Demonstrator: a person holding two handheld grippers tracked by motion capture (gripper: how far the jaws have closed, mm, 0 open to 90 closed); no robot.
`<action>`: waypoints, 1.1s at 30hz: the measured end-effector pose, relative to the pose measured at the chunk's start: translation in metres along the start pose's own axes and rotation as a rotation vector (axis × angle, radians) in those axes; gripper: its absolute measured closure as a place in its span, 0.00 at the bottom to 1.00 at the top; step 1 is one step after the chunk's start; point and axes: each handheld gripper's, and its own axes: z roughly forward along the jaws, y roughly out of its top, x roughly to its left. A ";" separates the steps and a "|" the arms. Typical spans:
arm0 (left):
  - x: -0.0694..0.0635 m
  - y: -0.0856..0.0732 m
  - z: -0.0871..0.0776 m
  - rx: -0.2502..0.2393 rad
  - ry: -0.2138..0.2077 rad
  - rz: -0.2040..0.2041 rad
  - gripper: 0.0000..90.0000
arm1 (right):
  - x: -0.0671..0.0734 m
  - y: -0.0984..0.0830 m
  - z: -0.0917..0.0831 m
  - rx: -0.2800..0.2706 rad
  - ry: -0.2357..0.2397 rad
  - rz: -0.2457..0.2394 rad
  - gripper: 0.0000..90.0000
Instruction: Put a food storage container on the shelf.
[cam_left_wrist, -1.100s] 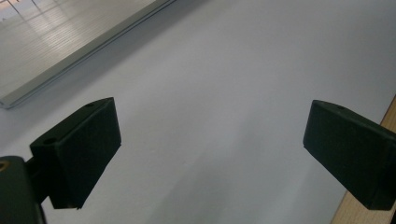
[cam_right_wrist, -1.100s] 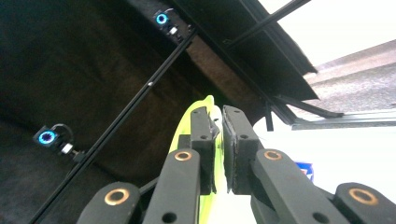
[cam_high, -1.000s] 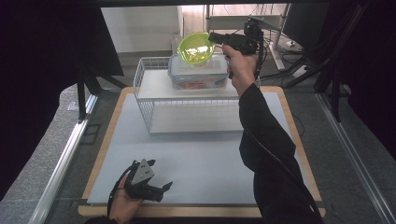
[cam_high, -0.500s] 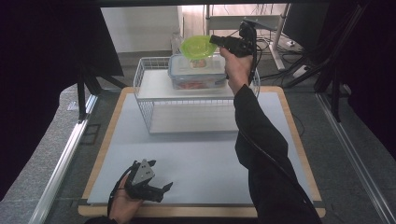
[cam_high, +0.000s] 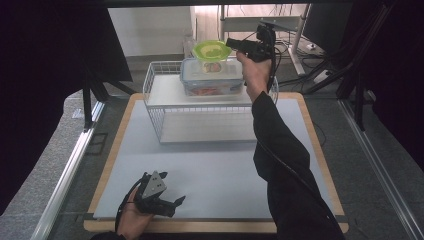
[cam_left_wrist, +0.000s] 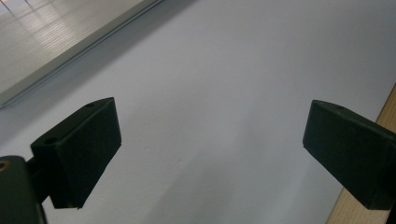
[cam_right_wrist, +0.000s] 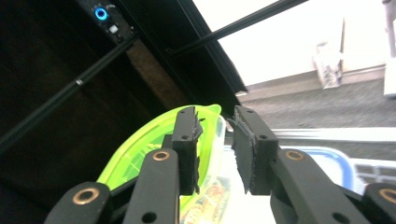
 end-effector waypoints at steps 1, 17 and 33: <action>0.000 0.000 0.000 0.000 0.000 0.001 0.05 | 0.001 0.001 -0.001 -0.002 -0.008 -0.020 0.77; -0.001 0.000 0.000 0.006 0.004 0.009 0.05 | 0.005 0.005 -0.023 0.031 -0.024 -0.160 0.54; 0.001 0.000 0.000 -0.019 -0.003 -0.013 0.04 | 0.012 -0.016 -0.049 0.131 -0.018 -0.365 0.28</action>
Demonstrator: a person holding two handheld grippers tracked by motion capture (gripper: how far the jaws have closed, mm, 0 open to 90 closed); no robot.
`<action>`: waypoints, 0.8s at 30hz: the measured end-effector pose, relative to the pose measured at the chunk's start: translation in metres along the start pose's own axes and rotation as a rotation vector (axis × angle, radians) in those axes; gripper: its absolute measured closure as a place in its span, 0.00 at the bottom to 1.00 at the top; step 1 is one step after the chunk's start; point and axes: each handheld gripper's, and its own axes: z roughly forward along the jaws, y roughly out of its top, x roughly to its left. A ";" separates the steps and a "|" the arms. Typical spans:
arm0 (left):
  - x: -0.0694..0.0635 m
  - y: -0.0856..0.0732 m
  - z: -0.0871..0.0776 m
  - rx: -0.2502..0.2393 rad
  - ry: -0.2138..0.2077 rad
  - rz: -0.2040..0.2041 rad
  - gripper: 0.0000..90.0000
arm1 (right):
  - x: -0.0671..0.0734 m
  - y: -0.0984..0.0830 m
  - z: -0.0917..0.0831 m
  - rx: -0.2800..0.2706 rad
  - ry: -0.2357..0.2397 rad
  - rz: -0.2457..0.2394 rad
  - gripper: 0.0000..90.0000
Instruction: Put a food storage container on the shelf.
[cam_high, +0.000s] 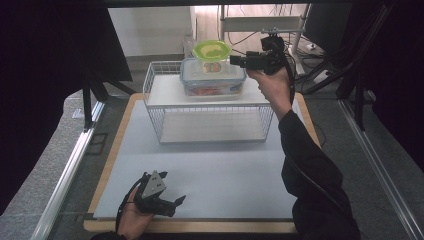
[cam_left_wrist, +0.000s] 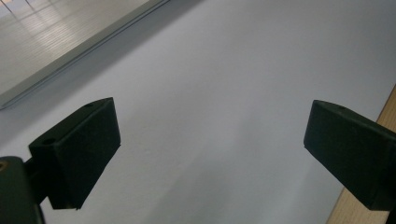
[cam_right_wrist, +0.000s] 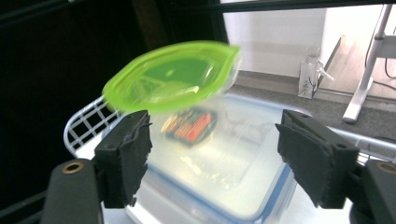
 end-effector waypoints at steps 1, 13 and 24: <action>0.000 0.000 0.000 -0.002 -0.002 -0.001 0.04 | 0.002 -0.003 -0.001 0.002 0.003 -0.014 0.27; -0.001 0.000 0.001 0.000 -0.002 0.005 0.04 | 0.023 -0.042 -0.020 0.015 0.020 -0.128 0.16; -0.002 0.000 0.002 0.006 -0.004 0.006 0.04 | 0.040 -0.077 -0.030 0.024 0.065 -0.183 0.11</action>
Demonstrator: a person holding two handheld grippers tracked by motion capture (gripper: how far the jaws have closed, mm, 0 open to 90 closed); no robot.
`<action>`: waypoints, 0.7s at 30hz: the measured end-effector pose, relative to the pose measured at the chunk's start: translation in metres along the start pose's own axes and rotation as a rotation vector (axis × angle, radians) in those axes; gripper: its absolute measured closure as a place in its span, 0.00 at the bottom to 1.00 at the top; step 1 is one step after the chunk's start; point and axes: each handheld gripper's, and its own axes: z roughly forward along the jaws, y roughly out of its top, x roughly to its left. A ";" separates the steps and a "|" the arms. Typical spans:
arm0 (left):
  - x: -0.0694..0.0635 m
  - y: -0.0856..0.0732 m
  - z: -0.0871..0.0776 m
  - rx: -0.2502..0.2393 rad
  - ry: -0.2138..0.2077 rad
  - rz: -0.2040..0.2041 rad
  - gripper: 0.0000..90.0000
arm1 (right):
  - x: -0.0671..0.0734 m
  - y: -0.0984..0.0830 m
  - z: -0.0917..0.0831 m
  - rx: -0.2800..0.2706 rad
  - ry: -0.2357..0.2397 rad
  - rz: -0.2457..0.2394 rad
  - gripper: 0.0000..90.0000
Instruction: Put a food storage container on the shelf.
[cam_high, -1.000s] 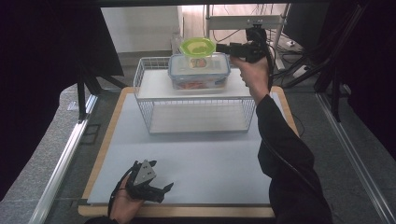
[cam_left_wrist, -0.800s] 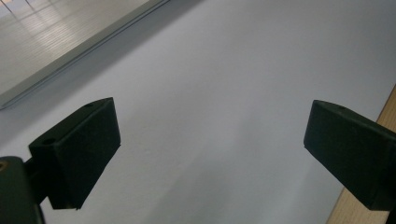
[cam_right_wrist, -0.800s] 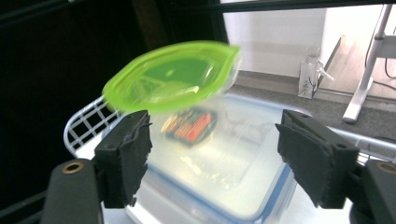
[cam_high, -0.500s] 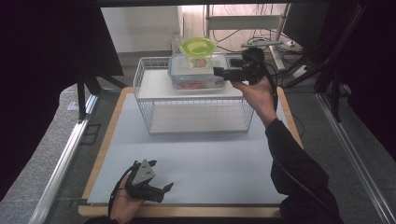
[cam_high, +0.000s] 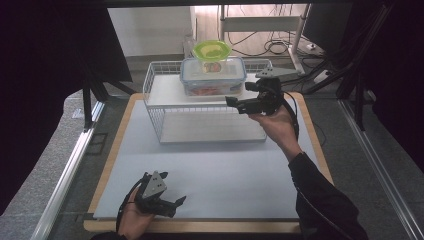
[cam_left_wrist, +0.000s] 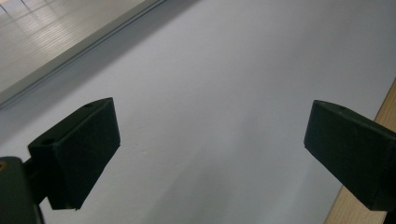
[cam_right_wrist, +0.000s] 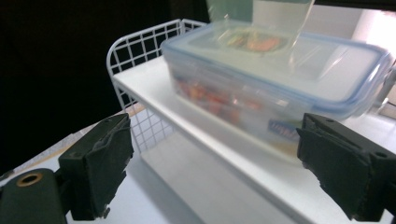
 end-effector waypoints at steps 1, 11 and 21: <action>0.000 0.000 0.000 0.001 0.000 0.000 0.04 | 0.002 -0.003 0.000 0.004 0.003 -0.001 0.11; 0.000 0.000 0.001 0.006 -0.004 0.007 0.04 | 0.013 -0.032 0.003 0.032 0.015 -0.047 0.09; 0.000 0.000 0.001 0.019 -0.003 0.018 0.04 | 0.021 -0.064 0.001 0.078 0.011 -0.095 0.04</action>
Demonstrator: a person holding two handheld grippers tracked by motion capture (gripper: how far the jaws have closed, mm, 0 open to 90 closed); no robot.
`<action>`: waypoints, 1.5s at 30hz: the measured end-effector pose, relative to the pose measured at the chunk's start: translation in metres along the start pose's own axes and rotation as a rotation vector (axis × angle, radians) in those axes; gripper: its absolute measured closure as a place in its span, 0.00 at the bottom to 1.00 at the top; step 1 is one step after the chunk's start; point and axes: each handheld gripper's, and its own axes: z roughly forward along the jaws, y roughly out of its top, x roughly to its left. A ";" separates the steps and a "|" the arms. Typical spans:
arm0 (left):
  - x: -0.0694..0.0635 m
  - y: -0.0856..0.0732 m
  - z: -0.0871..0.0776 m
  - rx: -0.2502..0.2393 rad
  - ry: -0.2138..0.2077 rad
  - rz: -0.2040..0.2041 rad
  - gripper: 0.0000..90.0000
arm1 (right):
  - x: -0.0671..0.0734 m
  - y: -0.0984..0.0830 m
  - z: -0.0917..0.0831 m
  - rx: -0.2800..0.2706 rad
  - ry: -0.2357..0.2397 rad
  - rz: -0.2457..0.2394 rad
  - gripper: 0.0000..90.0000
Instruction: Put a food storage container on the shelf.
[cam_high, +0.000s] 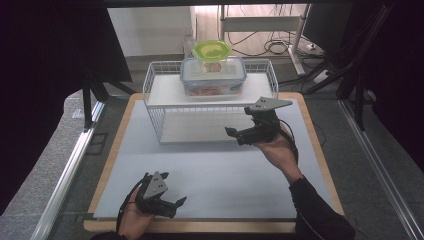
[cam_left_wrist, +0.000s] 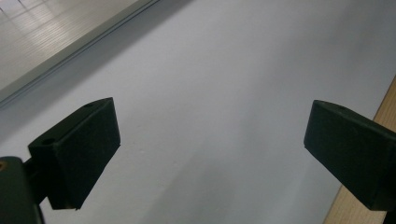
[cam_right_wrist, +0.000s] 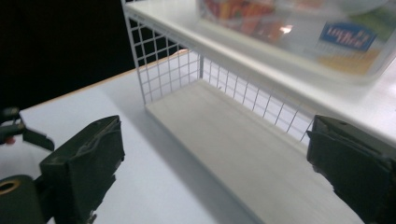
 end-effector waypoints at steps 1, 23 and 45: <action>0.000 0.000 0.000 -0.001 0.000 -0.001 0.04 | 0.000 -0.004 -0.001 0.003 0.006 -0.002 0.03; -0.001 0.000 0.000 -0.001 -0.008 0.000 0.04 | 0.018 -0.082 -0.017 0.058 -0.003 0.010 0.02; -0.002 -0.001 0.003 0.007 -0.015 0.002 0.04 | 0.022 -0.148 -0.032 0.167 -0.077 0.023 0.02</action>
